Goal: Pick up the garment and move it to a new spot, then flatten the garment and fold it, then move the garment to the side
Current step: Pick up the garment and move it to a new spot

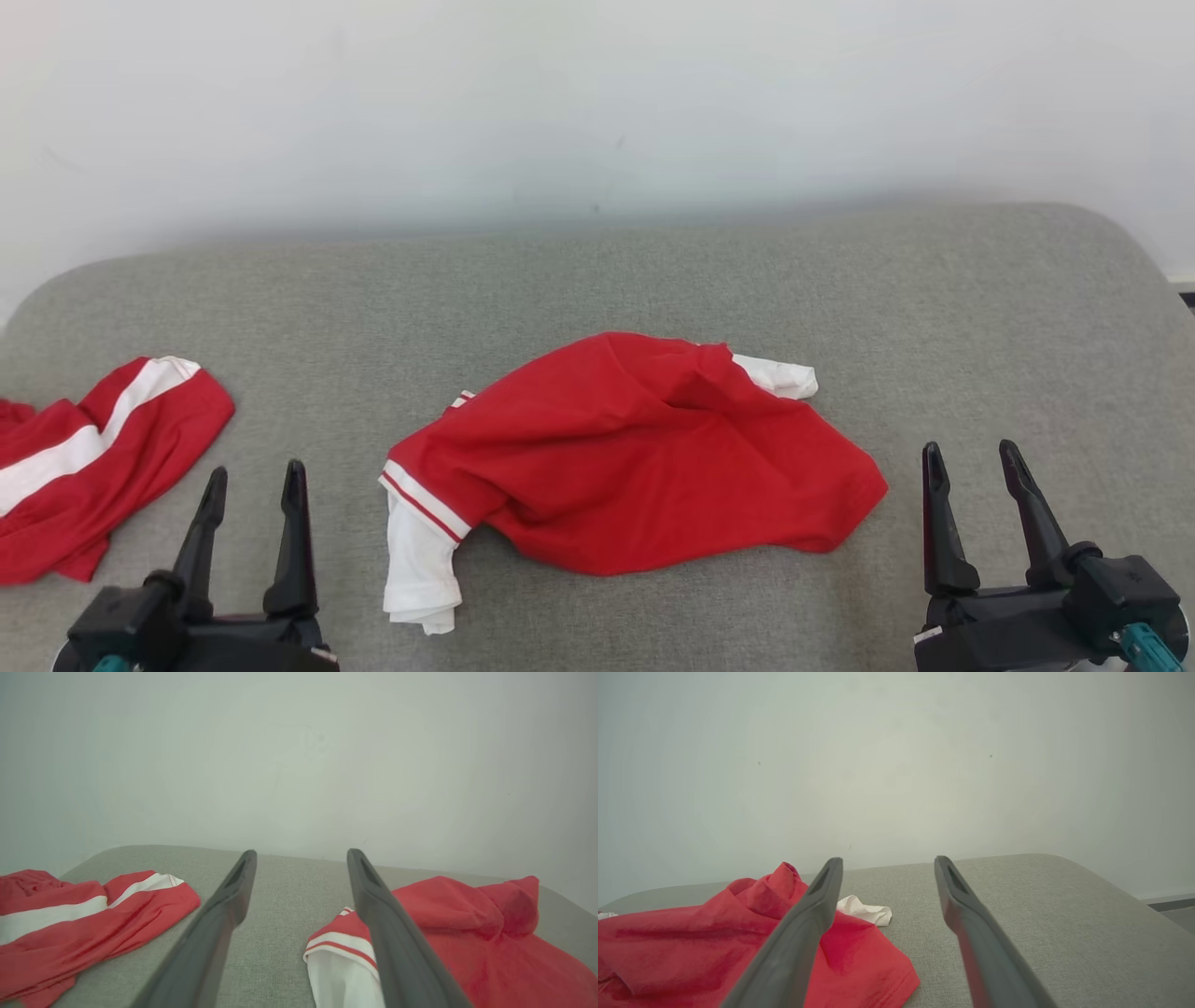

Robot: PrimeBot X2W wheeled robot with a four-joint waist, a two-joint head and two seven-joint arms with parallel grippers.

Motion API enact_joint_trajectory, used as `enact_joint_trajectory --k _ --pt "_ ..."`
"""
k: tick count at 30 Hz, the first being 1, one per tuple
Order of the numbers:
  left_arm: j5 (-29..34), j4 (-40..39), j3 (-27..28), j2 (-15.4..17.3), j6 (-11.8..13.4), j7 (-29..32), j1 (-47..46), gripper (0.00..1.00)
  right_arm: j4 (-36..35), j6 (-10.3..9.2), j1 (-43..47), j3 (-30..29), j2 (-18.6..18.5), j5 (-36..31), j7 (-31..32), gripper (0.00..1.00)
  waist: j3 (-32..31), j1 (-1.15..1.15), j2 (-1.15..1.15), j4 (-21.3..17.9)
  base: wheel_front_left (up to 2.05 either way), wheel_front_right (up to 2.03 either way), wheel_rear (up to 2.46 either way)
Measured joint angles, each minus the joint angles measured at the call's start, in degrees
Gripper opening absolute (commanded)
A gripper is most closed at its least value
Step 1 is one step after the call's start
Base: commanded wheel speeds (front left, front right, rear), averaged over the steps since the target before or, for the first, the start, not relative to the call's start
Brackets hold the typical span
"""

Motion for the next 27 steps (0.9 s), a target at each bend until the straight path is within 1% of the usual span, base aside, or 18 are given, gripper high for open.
enact_joint_trajectory --k 12,17,22,27 --pt "0.9 -0.8 0.6 -0.1 -1.9 -0.3 4.9 1.0 0.1 0.0 1.8 -0.4 0.0 0.1 0.0 1.0 -1.6 0.0 0.01 2.3 0.0 0.0 0.0" --pt "2.2 -0.5 2.2 -1.4 -2.5 -0.3 5.9 1.0 0.4 0.0 3.1 -0.5 0.0 0.1 0.0 1.0 -1.8 0.0 0.01 2.8 0.0 0.0 0.0" --pt "3.6 0.0 3.8 -2.7 -4.0 -0.4 7.0 1.0 0.6 0.0 4.0 -0.7 0.0 0.1 0.0 1.0 -1.7 0.01 0.01 3.2 0.0 0.0 0.0" --pt "5.5 0.3 4.7 -3.4 -4.8 -0.4 7.3 1.0 0.8 0.0 4.2 -0.6 0.0 0.2 0.0 1.0 -1.5 0.01 0.01 3.3 0.0 0.0 0.0"
